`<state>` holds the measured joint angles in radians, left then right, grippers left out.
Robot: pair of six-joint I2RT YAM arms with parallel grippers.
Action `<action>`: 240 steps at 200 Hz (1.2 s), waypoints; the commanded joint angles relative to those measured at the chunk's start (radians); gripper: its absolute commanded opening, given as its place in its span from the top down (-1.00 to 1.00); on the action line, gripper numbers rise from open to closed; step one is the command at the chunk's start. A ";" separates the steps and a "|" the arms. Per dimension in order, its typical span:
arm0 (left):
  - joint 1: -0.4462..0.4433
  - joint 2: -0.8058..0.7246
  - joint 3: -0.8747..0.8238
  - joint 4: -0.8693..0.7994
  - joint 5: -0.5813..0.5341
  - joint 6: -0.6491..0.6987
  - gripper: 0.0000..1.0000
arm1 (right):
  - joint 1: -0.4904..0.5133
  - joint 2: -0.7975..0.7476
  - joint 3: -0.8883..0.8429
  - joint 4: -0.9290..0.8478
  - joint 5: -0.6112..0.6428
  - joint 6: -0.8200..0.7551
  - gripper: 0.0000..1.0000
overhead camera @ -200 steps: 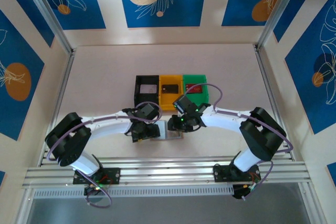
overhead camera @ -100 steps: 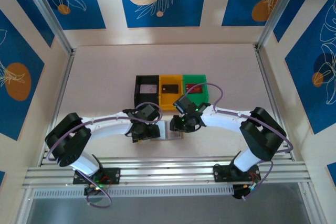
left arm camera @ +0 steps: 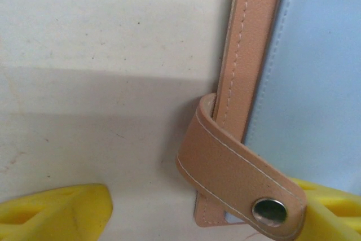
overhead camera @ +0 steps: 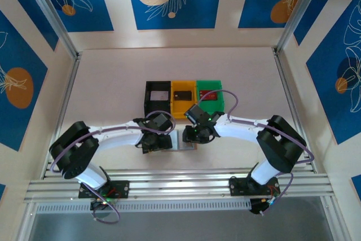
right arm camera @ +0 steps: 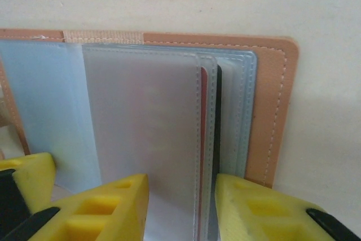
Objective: Take the credit cards out of the card holder
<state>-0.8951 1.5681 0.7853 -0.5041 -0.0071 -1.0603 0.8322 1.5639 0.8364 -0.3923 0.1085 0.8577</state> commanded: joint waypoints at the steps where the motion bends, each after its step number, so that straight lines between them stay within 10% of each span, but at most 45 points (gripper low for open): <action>1: -0.043 0.131 -0.074 0.180 0.156 -0.028 -0.56 | 0.013 0.018 0.025 0.003 -0.018 -0.001 0.29; 240: 0.035 -0.383 -0.093 -0.196 -0.068 0.032 -0.59 | 0.136 0.087 0.204 -0.020 -0.085 0.041 0.42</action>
<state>-0.8902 1.2613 0.7116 -0.5838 -0.0204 -1.0554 0.9520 1.6291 0.9989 -0.4149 0.0593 0.8822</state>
